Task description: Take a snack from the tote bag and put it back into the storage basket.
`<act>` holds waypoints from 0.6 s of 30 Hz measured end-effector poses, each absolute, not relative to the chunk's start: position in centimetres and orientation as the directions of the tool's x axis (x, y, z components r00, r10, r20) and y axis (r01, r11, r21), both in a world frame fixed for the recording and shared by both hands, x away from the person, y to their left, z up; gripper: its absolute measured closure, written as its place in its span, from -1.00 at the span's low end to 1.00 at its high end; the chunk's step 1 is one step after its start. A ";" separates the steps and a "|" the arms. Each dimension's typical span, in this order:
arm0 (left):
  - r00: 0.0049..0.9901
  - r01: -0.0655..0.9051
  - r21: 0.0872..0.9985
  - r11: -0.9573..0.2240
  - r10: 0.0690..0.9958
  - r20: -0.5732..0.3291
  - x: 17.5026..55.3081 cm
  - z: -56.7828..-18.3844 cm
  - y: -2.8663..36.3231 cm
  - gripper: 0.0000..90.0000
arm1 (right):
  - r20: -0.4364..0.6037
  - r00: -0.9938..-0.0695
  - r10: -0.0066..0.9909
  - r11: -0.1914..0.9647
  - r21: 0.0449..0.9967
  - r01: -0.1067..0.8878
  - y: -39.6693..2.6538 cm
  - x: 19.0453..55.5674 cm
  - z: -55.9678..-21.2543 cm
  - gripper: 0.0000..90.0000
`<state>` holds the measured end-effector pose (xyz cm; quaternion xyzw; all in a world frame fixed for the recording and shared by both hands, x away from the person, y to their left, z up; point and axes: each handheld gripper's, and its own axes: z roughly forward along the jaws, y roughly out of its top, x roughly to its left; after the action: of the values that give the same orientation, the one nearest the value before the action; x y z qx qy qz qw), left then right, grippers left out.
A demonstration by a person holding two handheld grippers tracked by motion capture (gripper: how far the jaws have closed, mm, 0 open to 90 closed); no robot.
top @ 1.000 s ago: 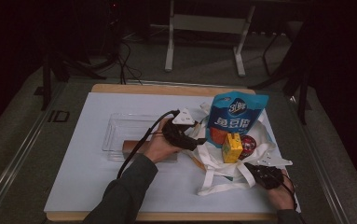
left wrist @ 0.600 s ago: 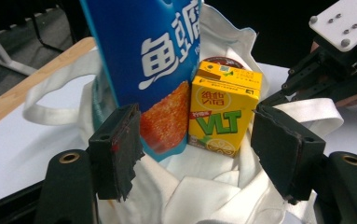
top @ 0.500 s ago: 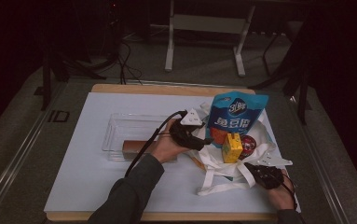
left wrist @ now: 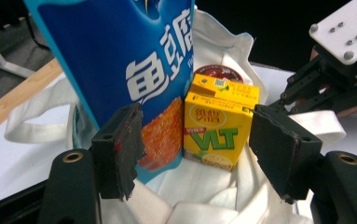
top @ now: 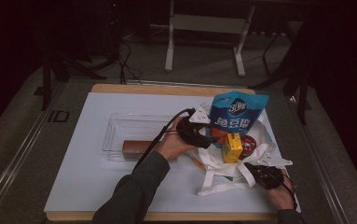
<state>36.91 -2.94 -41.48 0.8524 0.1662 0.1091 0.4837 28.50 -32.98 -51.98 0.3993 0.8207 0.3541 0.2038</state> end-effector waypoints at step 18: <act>0.931 0.181 0.854 -0.487 0.364 0.010 37.7 -41.9 -5.3 -0.32 | -0.050 -0.600 0.799 0.430 0.744 0.511 -33.0 28.5 -52.0 0.94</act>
<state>37.72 -5.25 -41.92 0.8571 0.1588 0.0952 0.4808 28.51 -33.01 -51.99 0.3986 0.8210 0.3548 0.2030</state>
